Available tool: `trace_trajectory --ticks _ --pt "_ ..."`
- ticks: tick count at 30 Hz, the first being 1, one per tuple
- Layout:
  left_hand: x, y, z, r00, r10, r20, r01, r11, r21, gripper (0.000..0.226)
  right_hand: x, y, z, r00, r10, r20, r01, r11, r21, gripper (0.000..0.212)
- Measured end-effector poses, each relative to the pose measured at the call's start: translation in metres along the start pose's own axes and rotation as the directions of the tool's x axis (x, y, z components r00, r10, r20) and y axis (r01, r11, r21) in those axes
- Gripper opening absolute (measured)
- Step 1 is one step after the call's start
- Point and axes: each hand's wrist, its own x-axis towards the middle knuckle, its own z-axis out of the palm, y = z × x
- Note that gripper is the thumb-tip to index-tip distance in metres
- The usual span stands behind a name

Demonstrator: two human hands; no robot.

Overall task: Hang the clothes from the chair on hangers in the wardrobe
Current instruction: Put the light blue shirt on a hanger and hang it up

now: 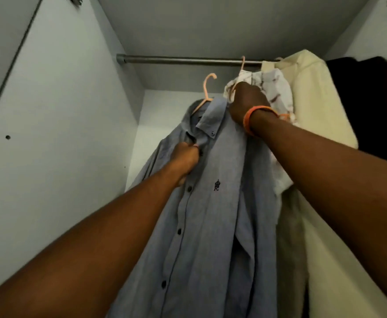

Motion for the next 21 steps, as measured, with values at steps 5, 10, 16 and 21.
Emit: trace_trajectory --ticks 5,10,16,21 --pt "0.062 -0.005 0.006 0.992 0.074 0.102 -0.077 0.997 0.028 0.03 0.061 0.019 0.042 0.997 0.063 -0.047 -0.064 0.998 -0.015 0.037" --pt "0.11 -0.013 0.004 0.979 0.114 0.169 -0.115 0.993 -0.002 0.021 0.108 0.019 0.061 0.982 0.142 -0.122 -0.152 0.985 -0.082 0.042" --pt "0.138 -0.025 0.004 0.961 0.18 0.208 -0.171 0.984 -0.056 0.01 0.137 0.021 0.063 0.962 0.11 -0.251 -0.159 0.971 -0.181 0.036" --pt "0.142 -0.029 0.007 0.953 0.197 0.232 -0.195 0.98 -0.033 0.032 0.132 0.023 0.058 0.952 -0.016 -0.305 -0.084 0.946 -0.312 0.029"
